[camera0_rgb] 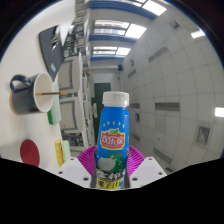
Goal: Pour water
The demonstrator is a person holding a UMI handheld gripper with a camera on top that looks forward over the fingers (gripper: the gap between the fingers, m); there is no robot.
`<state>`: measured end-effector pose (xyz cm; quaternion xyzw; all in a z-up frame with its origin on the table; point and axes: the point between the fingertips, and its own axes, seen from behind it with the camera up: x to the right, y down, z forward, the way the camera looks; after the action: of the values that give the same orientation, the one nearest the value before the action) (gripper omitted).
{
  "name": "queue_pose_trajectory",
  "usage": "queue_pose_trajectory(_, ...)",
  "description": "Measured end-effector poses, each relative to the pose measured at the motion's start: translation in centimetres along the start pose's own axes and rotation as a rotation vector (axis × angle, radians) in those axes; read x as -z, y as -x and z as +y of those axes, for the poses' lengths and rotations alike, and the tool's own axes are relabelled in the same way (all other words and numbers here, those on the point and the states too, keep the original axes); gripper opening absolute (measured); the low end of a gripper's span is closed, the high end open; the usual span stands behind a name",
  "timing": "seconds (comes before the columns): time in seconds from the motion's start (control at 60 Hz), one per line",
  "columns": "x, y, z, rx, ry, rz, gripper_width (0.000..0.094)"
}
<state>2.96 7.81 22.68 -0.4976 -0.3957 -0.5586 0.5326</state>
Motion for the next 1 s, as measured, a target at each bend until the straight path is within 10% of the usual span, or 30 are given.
queue_pose_trajectory(0.25,0.8,8.2,0.3,-1.355,0.117,-0.340,0.0373)
queue_pose_trajectory(0.633,2.1,14.8,0.6,-1.383,0.121,-0.421,0.0379)
queue_pose_trajectory(0.8,2.3,14.9,0.6,-1.355,0.132,-0.417,0.0606)
queue_pose_trajectory(0.867,2.7,15.6,1.3,-1.297,0.147,-0.456,0.0862)
queue_pose_trajectory(1.0,4.5,14.3,2.2,-1.309,0.125,-0.423,0.0845)
